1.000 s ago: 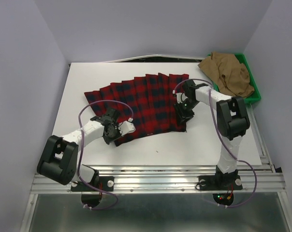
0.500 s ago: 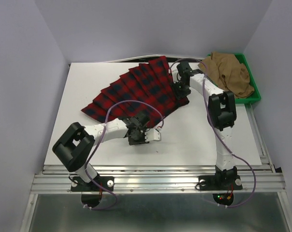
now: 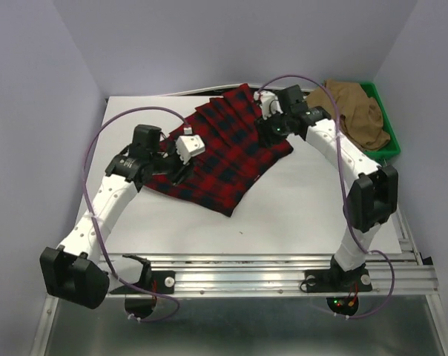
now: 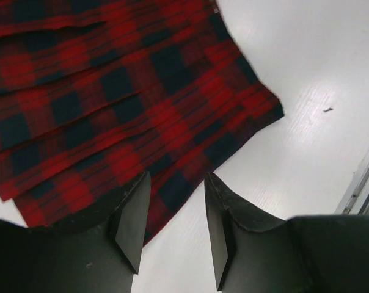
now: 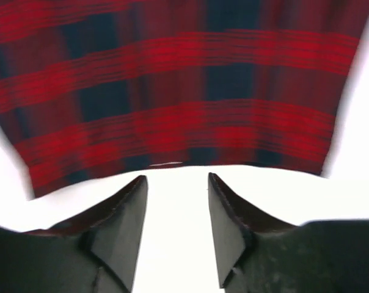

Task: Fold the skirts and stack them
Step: Fold the skirt

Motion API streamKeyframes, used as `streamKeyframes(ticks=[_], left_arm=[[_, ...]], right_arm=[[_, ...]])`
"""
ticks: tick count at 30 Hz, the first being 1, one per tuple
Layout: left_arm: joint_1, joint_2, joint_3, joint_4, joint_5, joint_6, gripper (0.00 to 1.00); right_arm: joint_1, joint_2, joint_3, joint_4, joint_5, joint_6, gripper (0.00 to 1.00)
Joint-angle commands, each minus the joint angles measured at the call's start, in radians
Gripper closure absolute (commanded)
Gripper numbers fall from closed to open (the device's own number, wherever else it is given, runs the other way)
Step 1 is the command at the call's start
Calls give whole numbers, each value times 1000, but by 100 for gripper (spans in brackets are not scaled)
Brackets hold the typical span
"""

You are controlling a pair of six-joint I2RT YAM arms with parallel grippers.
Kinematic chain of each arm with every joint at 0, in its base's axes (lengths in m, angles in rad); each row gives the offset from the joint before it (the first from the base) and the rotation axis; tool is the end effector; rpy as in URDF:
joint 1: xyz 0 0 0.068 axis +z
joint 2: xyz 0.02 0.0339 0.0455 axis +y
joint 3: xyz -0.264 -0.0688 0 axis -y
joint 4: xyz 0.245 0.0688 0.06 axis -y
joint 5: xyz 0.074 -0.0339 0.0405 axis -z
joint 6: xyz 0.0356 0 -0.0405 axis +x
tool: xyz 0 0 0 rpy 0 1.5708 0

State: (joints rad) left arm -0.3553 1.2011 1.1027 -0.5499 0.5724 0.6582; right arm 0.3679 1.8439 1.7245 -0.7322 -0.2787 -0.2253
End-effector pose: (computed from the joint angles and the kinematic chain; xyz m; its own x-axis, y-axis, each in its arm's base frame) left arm 0.2344 -0.1075 0.3326 -0.0214 0.5564 -0.8307 0.8979 0.3762 0.2288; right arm 0.3818 0.1576 0.3167 -0.5692 -0.4496 -0.6884 -0.6587 0.7504 0.0546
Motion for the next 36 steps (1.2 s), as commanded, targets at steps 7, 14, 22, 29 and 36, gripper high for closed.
streamKeyframes(ticks=[7,14,22,29,36], left_arm=[[277,179,-46,39,-121,-9,52],[326,336,-89,113,-177,40,55],[323,387,-214,123,-201,119,55],[210,307,-297,52,-137,116,59],[82,60,-221,-28,-55,72,34]], right_arm=[[331,100,-166,53,-151,116,60],[396,202,-299,74,-99,93,65],[359,164,-488,108,177,-42,69],[270,8,-568,100,297,-155,69],[194,-245,-572,50,288,-285,41]])
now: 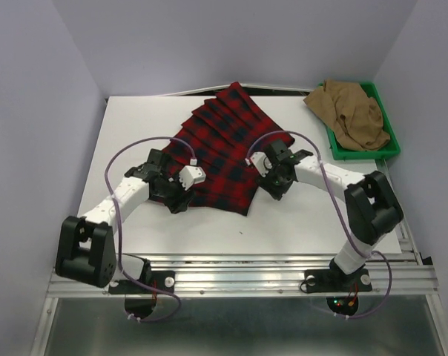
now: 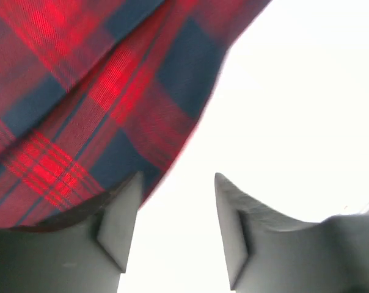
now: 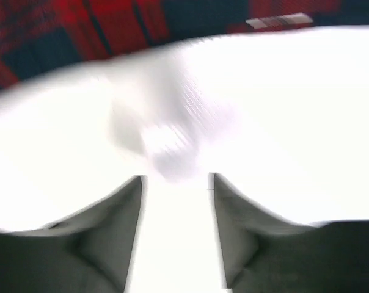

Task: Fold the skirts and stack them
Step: Fold the skirt

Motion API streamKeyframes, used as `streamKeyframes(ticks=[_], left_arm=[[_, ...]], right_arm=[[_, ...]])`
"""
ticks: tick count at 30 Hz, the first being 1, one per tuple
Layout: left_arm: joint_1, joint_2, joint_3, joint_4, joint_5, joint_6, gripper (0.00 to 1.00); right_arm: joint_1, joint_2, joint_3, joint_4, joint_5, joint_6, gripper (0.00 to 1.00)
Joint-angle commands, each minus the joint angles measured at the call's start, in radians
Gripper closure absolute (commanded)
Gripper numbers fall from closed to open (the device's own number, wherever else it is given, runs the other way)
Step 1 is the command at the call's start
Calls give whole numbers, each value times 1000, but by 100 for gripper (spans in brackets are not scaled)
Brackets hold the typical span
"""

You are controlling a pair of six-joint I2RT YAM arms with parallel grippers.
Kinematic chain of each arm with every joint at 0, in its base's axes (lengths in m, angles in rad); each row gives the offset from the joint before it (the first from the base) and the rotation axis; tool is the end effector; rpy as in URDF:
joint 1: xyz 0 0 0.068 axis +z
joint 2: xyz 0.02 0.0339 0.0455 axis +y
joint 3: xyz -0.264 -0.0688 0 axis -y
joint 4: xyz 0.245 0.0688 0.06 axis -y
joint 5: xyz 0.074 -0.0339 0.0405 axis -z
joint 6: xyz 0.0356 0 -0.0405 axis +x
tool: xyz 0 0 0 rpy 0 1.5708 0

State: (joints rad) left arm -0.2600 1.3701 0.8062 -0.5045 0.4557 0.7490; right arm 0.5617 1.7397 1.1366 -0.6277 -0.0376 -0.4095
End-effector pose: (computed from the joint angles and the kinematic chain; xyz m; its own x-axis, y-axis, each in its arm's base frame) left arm 0.2449 -0.0813 0.1991 -0.3237 0.7188 -0.6153 0.8958 0.4422 0.0454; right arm 0.2843 0.1805 0.1809 -0.5158 -0.7947 -0.3200 -0.8157 0.5698 -0.1003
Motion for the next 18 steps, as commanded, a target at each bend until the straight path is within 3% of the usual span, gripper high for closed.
streamKeyframes(ticks=[1,2,5,13,18], left_arm=[[-15,-123,96,-95,46,4,29],[-13,-147,122,-101,-9,24,26],[4,-172,113,-130,-90,149,19],[136,-275,-61,-43,-227,398,15],[171,-318,-153,52,-221,451,12]], right_arm=[[0,-190,17,-72,-22,-92,27],[0,-207,20,-75,-40,-80,16],[87,-221,14,-72,-30,-39,11],[329,-142,-63,137,163,50,12],[437,-56,-61,269,266,92,17]])
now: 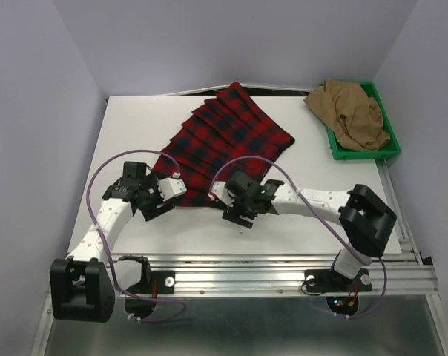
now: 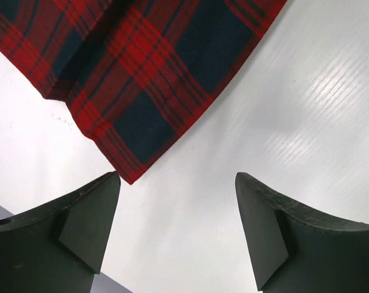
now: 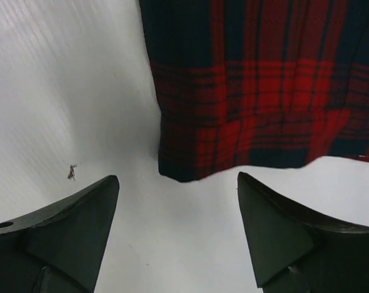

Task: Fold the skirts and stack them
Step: Fold the skirt

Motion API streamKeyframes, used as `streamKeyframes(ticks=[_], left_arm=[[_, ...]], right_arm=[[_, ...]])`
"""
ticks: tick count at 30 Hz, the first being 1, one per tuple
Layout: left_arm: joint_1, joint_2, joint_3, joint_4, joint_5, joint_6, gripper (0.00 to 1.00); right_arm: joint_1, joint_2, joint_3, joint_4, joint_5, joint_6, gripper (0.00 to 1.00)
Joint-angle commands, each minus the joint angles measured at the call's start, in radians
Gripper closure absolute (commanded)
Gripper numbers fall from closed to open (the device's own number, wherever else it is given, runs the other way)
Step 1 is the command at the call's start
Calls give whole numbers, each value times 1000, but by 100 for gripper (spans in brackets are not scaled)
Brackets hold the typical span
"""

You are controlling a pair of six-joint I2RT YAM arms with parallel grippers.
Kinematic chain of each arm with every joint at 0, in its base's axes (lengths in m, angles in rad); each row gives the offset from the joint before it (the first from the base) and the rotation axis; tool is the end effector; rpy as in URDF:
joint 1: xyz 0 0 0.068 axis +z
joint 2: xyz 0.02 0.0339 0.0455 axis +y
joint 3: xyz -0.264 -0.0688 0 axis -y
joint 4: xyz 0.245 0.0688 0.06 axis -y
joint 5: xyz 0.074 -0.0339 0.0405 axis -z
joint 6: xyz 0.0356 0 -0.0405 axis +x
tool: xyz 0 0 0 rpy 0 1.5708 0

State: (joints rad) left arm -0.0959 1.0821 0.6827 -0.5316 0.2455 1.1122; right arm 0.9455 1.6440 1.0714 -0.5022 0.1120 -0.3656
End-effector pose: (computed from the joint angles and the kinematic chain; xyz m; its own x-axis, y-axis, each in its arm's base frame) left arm 0.2081 -0.0287 0.2195 -0.1407 0.8873 -0.4391 0.8211 0.3524 0.4490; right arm 0.1963 0.2651 0.1983 -0.2039 -0.8893 -0.4093 -0.9074 0.3286 -0.2619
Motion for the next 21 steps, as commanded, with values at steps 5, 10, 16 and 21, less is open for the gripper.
streamKeyframes(ticks=[5,10,16,21], left_arm=[[10,12,-38,104,20,110,12],[10,22,-110,202,-1,205,12],[12,53,-204,399,-61,288,12],[12,110,-204,594,-97,209,27]], right_arm=[[68,164,-31,218,169,51,30],[68,215,-86,274,225,54,52],[68,168,-99,268,227,54,83],[68,122,-53,194,123,47,99]])
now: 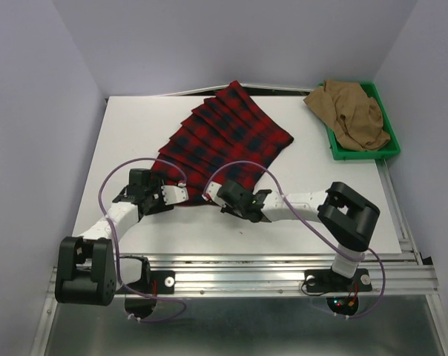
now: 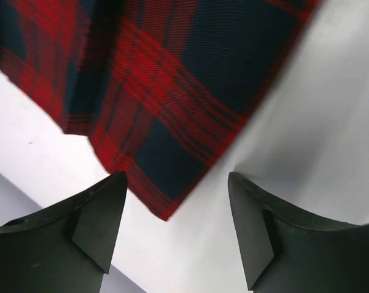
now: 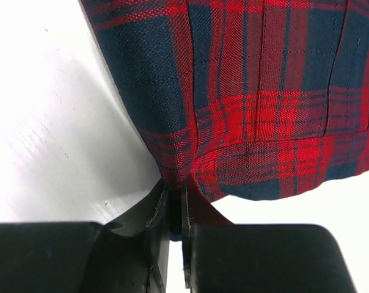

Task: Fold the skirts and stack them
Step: Fold the skirt

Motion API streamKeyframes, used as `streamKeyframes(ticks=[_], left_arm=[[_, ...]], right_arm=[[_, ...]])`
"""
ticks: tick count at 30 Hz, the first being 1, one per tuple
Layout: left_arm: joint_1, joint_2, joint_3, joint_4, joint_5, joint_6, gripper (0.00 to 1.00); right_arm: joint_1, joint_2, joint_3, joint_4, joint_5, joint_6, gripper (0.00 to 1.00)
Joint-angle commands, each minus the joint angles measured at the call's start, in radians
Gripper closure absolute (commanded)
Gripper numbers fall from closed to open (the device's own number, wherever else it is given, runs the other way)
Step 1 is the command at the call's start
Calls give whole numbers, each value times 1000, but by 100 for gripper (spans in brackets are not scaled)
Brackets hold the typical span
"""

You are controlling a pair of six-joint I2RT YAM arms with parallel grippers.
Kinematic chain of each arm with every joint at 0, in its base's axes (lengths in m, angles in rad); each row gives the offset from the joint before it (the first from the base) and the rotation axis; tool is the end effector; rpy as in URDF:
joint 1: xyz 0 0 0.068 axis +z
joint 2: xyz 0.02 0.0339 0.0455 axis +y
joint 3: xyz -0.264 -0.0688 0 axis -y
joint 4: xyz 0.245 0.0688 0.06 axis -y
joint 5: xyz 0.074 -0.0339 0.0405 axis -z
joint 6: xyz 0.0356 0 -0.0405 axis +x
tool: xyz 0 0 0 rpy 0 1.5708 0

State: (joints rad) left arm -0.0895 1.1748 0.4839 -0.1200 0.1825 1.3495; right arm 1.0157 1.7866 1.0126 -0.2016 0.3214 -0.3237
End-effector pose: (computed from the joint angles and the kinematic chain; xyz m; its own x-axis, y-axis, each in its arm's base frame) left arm 0.2188 -0.0261 0.1682 0.0488 0.9589 -0.2795 0.7510 0.1493 0.6432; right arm 0.1962 0.2950 0.1538 -0.1869 -0.8741 -0.4483 -0.8148 0.3929 -0.4263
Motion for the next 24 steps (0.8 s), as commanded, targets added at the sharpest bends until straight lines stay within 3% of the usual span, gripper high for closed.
streamKeyframes(ticks=[1,4,5,8,9,10,17,24], left_arm=[[8,14,-7,200,-32,-38,29],[11,-20,-7,183,0,-38,49],[11,-53,-2,171,5,-36,63],[30,-122,12,67,41,-21,79],[34,-176,21,42,58,-20,92],[40,-206,27,-4,63,-27,99],[80,-456,160,-234,92,-200,100],[117,-616,272,-254,31,-383,100]], right_arm=[[-2,-30,15,-122,-143,-3,99],[-2,-67,56,-189,-243,-21,99],[-2,-78,82,-205,-261,-25,99],[-2,-90,122,-254,-312,-22,99],[-2,-98,153,-265,-352,-20,99],[-2,-98,171,-287,-401,-9,99],[-2,-81,331,-354,-669,115,99],[-2,-82,409,-369,-873,207,99]])
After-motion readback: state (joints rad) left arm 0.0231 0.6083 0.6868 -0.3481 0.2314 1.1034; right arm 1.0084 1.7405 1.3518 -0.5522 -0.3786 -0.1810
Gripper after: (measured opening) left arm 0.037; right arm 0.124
